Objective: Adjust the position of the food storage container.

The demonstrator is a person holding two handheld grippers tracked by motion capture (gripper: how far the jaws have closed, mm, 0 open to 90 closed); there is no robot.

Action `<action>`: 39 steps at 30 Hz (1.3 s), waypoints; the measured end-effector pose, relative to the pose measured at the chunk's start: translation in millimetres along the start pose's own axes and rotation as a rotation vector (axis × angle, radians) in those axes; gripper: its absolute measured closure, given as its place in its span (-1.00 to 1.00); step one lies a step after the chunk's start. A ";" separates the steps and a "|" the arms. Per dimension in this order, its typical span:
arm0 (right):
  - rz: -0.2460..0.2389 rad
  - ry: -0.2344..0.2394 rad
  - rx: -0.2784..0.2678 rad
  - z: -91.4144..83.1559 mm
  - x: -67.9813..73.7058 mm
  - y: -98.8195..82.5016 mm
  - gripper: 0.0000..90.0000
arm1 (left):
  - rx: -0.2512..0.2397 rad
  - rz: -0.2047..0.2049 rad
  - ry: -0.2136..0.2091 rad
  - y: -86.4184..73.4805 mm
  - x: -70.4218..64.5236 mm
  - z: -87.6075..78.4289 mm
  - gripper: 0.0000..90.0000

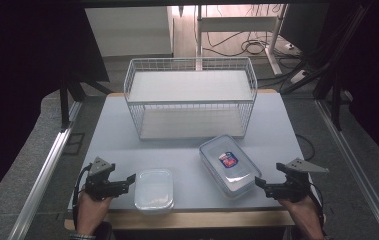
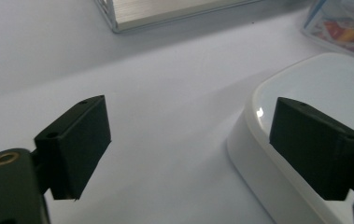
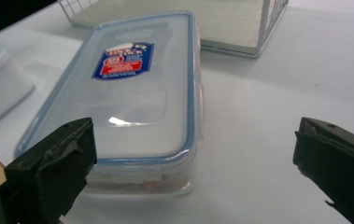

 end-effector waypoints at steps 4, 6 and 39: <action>-0.017 -0.012 0.008 1.3 2.6 -1.4 -1.00 | 0.003 -0.012 -0.025 2.7 -2.5 -3.2 -0.71; -0.029 -0.017 0.005 2.2 4.9 -1.2 -1.00 | -0.020 -0.011 -0.045 5.4 -5.2 -5.9 -0.74; -0.068 -0.058 -0.016 2.4 16.7 2.4 -0.87 | 0.033 0.161 -0.347 9.8 -118.0 -15.5 1.00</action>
Point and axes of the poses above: each handheld gripper's, and its own axes: z roughly forward along the jaws, y roughly out of its top, x roughly to its left, the point moved 5 cm from there along z, roughly forward along the jaws, and after that the axes turned 4 degrees about -y, right-handed, at the moved point
